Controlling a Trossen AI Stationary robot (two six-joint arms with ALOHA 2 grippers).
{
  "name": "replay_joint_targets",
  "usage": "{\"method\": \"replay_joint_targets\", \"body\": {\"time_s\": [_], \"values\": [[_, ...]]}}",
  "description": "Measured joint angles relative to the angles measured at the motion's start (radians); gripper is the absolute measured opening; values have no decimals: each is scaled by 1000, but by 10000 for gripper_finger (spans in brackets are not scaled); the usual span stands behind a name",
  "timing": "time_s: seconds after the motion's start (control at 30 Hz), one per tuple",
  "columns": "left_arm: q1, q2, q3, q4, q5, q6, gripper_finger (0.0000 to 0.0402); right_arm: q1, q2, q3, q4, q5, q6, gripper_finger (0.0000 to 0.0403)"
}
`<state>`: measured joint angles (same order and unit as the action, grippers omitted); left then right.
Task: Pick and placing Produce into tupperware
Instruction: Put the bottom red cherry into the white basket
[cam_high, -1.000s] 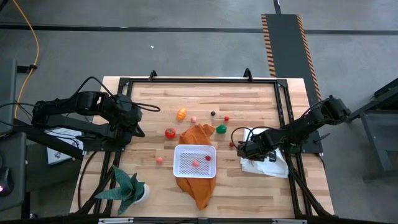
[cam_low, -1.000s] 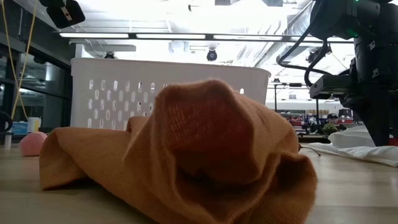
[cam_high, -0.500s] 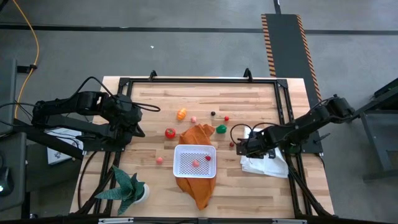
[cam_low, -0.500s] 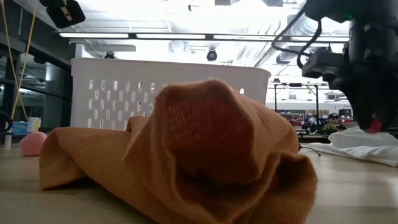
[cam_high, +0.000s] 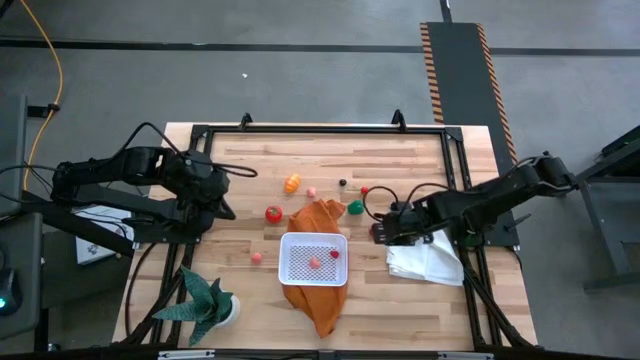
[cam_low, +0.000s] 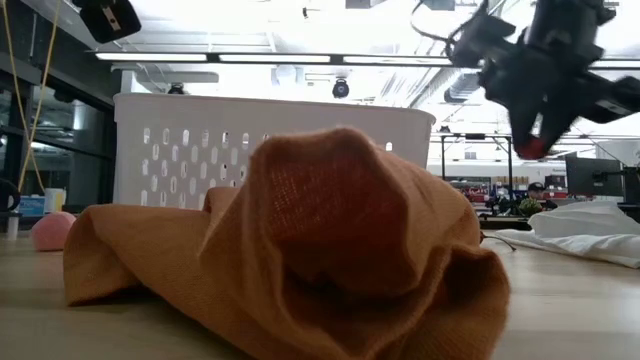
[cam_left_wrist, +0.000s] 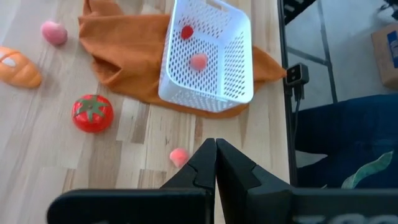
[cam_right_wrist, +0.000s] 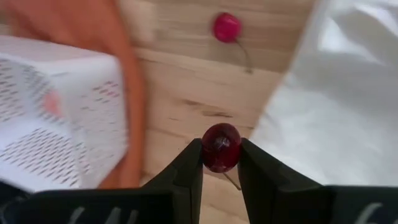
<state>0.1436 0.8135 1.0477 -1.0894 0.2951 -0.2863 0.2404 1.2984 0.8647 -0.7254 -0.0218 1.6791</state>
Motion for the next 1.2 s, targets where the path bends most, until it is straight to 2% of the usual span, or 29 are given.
{"method": "replay_joint_targets", "body": {"time_s": [0.27,0.53,0.93,1.2], "values": [[0,0,0,63,0,-30,1,-46,0,105,0,66,-194,69],[0,0,0,139,-1,-57,1,-104,0,195,31,69,-431,69],[0,0,0,271,-83,-147,1,-169,0,228,270,-78,-750,69],[0,0,0,290,-133,-239,1,-201,0,228,391,-161,-985,69]]}}
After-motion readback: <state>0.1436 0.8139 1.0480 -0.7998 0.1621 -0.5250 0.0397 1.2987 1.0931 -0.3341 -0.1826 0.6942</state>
